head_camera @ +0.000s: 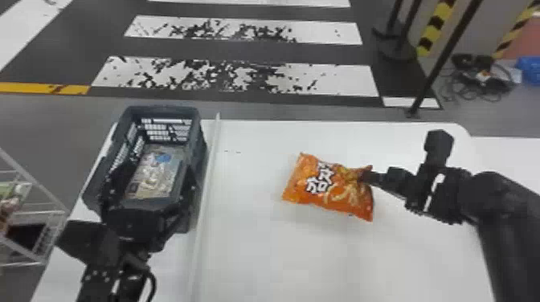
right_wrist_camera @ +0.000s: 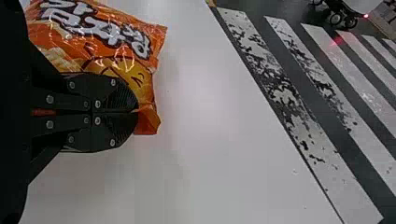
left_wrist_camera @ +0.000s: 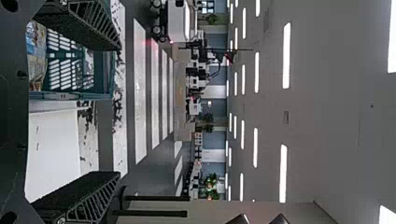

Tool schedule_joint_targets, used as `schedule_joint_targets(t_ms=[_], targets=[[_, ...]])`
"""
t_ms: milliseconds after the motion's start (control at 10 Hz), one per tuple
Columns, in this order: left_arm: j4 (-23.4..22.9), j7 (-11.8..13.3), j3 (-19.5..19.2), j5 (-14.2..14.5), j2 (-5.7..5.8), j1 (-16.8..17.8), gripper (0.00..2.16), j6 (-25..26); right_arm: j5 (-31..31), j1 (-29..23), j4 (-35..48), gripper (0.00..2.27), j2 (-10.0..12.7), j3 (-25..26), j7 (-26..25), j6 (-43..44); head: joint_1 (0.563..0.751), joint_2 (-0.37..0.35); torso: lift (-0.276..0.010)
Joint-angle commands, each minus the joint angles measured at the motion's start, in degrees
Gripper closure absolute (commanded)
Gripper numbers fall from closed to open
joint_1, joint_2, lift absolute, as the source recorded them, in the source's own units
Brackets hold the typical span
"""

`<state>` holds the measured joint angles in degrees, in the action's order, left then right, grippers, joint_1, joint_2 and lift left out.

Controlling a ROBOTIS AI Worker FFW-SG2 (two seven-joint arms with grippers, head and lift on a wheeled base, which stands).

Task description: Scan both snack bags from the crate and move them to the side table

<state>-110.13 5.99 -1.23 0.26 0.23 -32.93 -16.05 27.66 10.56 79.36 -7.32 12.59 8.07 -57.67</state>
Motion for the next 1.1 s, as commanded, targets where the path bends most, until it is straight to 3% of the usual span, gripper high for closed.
schedule_joint_targets(t_ms=[0,200,600,800,1000], targets=[[-0.2,0.0,0.0,0.0,-0.06,0.0,0.04,-0.2,-7.3,-2.9,7.9,2.24,0.1,-3.1,-4.0,4.6,0.695,-0.035,-0.029],[-0.3,-0.1,0.0,0.0,-0.14,-0.1,0.04,-0.2,-18.2,-3.5,13.4,2.24,-0.2,-6.6,-8.8,9.2,0.695,-0.088,-0.029],[-0.6,-0.5,-1.0,0.4,-0.06,-1.0,0.04,-0.5,-37.7,-1.4,13.6,2.25,-3.2,-14.5,-17.4,18.5,0.695,-0.149,-0.029],[-0.5,-0.5,-0.9,0.4,-0.14,-1.0,0.04,-0.5,-52.7,-2.7,11.5,2.25,-5.2,-20.6,-22.9,24.7,0.695,-0.159,-0.029],[-0.3,-0.5,-0.9,0.4,-0.23,-0.8,0.04,-0.7,-63.4,-6.2,9.4,2.25,-7.5,-26.1,-26.3,28.4,0.695,-0.151,-0.029]])
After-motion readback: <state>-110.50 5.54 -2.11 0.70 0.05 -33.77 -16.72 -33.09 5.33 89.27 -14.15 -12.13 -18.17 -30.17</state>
